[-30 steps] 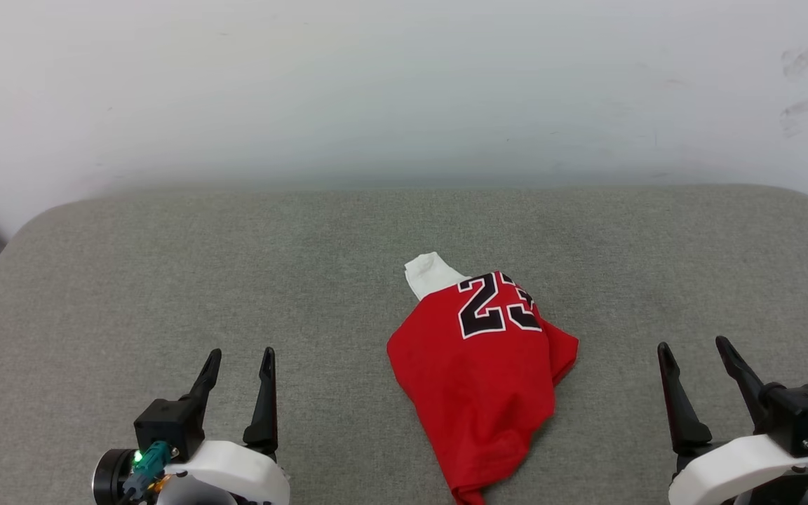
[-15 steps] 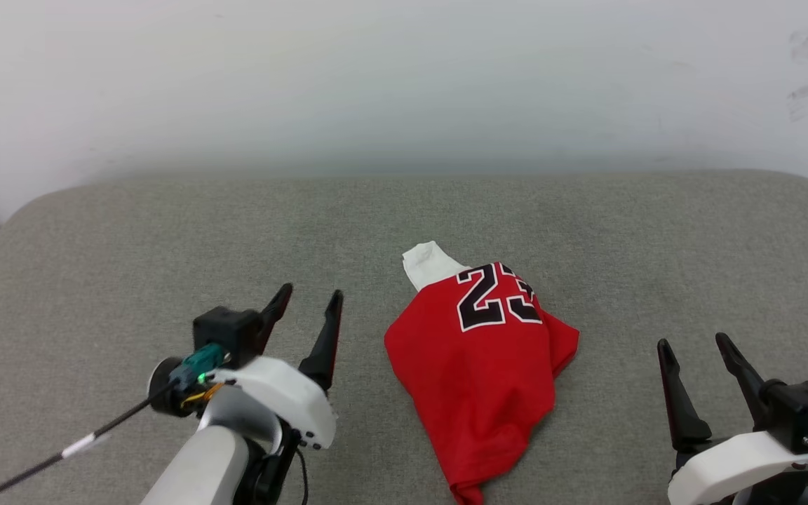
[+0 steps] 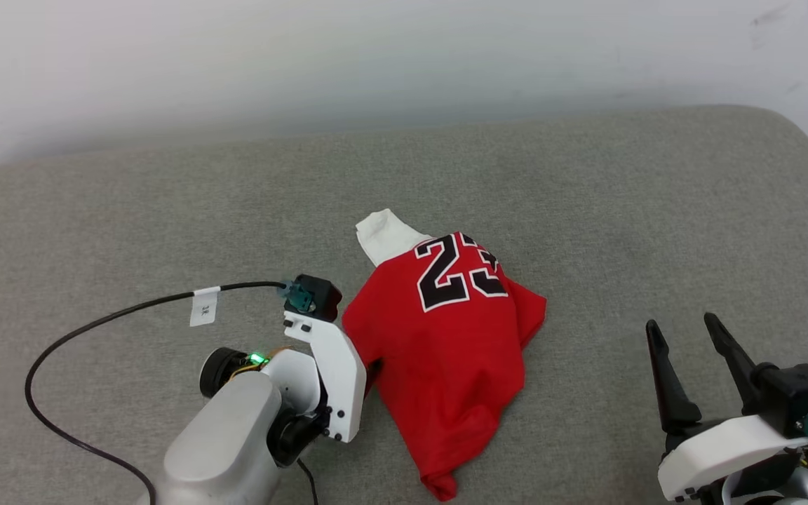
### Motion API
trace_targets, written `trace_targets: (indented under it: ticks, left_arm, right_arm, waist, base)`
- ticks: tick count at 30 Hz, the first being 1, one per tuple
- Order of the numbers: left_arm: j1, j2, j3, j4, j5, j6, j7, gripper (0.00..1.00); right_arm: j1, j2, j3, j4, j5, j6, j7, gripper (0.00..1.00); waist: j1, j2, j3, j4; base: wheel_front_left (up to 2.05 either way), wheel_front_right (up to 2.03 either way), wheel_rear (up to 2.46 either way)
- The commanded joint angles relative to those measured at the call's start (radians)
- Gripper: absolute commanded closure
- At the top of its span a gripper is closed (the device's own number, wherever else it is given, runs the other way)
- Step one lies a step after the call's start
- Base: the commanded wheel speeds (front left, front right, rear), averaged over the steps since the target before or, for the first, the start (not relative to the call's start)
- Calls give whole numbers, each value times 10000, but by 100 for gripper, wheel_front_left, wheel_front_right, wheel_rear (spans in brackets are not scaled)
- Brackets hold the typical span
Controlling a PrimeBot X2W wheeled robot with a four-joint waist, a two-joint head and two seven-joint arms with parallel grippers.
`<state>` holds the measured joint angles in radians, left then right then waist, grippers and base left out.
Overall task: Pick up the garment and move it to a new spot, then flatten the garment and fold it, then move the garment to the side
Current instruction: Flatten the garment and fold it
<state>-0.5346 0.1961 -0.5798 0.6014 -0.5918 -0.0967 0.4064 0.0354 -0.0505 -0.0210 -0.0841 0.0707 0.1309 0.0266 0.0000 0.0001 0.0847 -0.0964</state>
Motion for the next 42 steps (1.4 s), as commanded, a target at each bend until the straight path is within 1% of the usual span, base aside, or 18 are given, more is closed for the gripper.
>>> trace_targets:
  ticks: [1, 5, 8, 9, 10, 11, 12, 13, 15, 18, 19, 21, 25, 28, 32, 37, 40, 42]
  left_arm:
    - [-163, -43, -30, 279, -177, -60, 284, 0]
    - [-336, -103, -321, 1189, -524, -203, 1382, 0]
    - [-196, -344, -772, 1723, -895, -318, 2343, 0]
    - [-196, -344, -772, 1723, -895, -318, 2343, 0]
    - [-173, -375, -882, 1794, -925, -339, 2487, 23]
    - [-185, -394, -980, 1834, -973, -354, 2565, 61]
    - [-227, -401, -1068, 1834, -982, -364, 2547, 88]
    - [-253, -408, -1134, 1833, -999, -369, 2492, 100]
    - [-338, -423, -1207, 1739, -1031, -372, 2243, 100]
    - [-578, -233, -1193, 1589, -935, -344, 1598, 100]
    - [-817, -82, -1055, 1383, -840, -331, 791, 100]
    - [-913, 94, -929, 1238, -787, -312, 307, 100]
    - [-879, 494, -713, 532, -573, -103, -546, 100]
    - [-554, 984, -663, -408, -347, 160, -805, 100]
    - [326, 1879, -388, -2134, -305, 813, -769, 100]
    - [2450, 2970, 277, -4321, -701, 2143, -464, 100]
    - [3935, 3392, 672, -5296, -1157, 2943, -241, 100]
    - [4862, 3504, 837, -5689, -1495, 3326, -128, 100]
  right_arm:
    - [-168, 4, 38, 50, 49, -3, -100, 0]
    - [-262, 4, 88, 213, 135, -3, -223, 0]
    - [-364, 4, 110, 379, 192, -3, -332, 0]
    - [-364, 4, 110, 379, 192, -3, -332, 0]
    - [-368, 4, 126, 415, 215, -3, -357, 0]
    - [-384, 4, 146, 457, 236, -3, -377, 0]
    - [-413, 4, 169, 488, 270, -3, -400, 0]
    - [-448, 4, 184, 521, 290, -3, -410, 0]
    - [-501, 4, 207, 594, 306, -3, -436, 0]
    - [-495, 4, 202, 688, 335, -3, -455, 0]
    - [-349, 4, 121, 758, 337, -3, -428, 0]
    - [-268, 4, 87, 784, 338, -3, -381, 0]
    - [-134, 4, -67, 777, 325, -3, -309, 0]
    - [6, 4, -242, 676, 264, -3, -230, 0]
    - [193, 4, -394, 544, 193, -3, -129, 0]
    - [374, 4, -550, 393, 201, -3, -55, 0]
    - [438, 4, -557, 330, 174, -3, -21, 0]
    - [455, 4, -533, 287, 156, -3, -11, 0]
  waist:
    - [0, -1, 269, -248]
    - [0, -1, 479, -454]
    - [0, -1, 595, -557]
    - [0, -1, 595, -557]
    - [0, -1, 608, -574]
    - [0, -1, 623, -590]
    - [0, -1, 628, -603]
    - [0, -1, 627, -613]
    - [0, -1, 600, -619]
    - [0, -1, 501, -584]
    - [0, -1, 343, -462]
    - [0, -1, 212, -349]
    - [0, -1, -87, -28]
    - [0, -1, -268, 325]
    - [0, -1, -426, 730]
    - [0, -1, -595, 1138]
    - [0, -1, -636, 1306]
    - [0, -1, -665, 1365]
  base:
    - [0, 0, 0]
    - [0, 0, 0]
    - [0, 0, 0]
    - [0, 0, 0]
    - [0, 0, 0]
    - [0, 0, 0]
    - [0, 0, 0]
    - [0, 0, 0]
    - [0, 0, 0]
    - [0, 0, 0]
    - [0, 0, 0]
    - [0, 0, 0]
    - [0, 0, 0]
    - [0, 0, 0]
    - [0, 0, 0]
    - [0, 0, 0]
    - [0, 0, 0]
    - [0, 0, 0]
